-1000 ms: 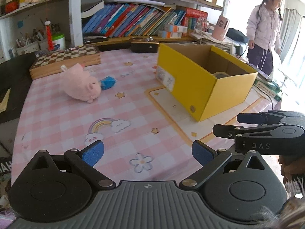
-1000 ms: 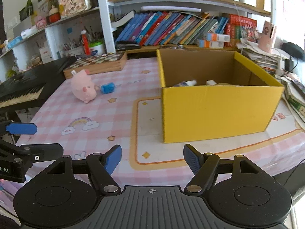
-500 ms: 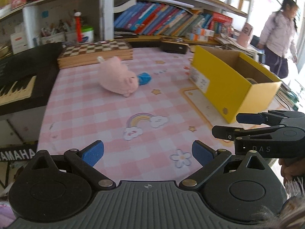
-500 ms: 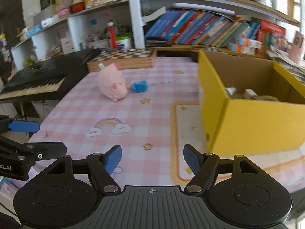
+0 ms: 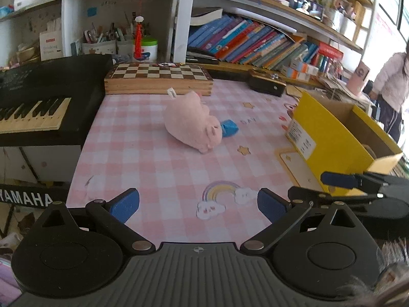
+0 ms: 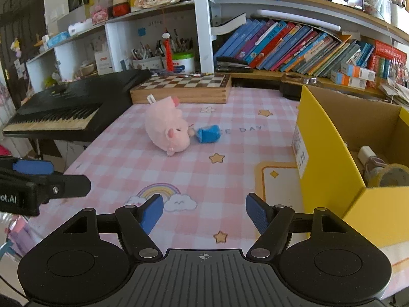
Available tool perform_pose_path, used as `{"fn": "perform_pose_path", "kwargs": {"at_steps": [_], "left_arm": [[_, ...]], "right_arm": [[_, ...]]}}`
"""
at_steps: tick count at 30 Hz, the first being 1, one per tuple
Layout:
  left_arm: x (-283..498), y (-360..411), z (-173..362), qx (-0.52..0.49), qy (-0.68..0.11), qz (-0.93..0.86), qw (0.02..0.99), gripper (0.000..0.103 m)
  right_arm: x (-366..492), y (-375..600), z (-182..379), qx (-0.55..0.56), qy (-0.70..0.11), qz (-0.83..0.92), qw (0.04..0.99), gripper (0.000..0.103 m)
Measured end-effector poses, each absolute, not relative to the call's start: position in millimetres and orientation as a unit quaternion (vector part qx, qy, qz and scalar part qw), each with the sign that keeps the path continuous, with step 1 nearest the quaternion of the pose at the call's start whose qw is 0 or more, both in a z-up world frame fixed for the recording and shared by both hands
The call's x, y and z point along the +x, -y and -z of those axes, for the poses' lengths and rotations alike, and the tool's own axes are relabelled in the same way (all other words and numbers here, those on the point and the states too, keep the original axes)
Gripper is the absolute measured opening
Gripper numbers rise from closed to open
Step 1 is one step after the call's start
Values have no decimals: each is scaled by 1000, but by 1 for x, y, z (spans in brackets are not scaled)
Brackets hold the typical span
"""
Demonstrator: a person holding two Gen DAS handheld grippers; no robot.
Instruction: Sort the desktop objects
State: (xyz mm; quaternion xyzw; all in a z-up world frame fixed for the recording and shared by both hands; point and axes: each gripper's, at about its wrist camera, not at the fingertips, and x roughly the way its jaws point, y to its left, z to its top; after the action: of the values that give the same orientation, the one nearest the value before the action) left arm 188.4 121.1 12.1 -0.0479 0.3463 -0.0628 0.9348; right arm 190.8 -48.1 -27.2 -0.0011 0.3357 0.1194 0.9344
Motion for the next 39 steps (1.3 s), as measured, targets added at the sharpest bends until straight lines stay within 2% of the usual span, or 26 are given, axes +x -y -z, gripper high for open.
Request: {"fn": "perform_pose_path", "kwargs": {"at_steps": [18, 26, 29, 36, 39], "left_arm": [[329, -115, 4, -91, -330, 41, 939, 99], [382, -120, 33, -144, -367, 23, 919, 99], [393, -117, 44, -131, -385, 27, 913, 96], [395, -129, 52, -178, -385, 49, 904, 72], [388, -139, 47, -187, -382, 32, 904, 67]], "right_arm": [[291, 37, 39, 9, -336, -87, 938, 73], [317, 34, 47, 5, -338, -77, 938, 73], [324, 32, 49, 0, -339, -78, 937, 73], [339, 26, 55, -9, -342, -82, 936, 73], [345, 22, 59, -15, -345, -87, 935, 73]]}}
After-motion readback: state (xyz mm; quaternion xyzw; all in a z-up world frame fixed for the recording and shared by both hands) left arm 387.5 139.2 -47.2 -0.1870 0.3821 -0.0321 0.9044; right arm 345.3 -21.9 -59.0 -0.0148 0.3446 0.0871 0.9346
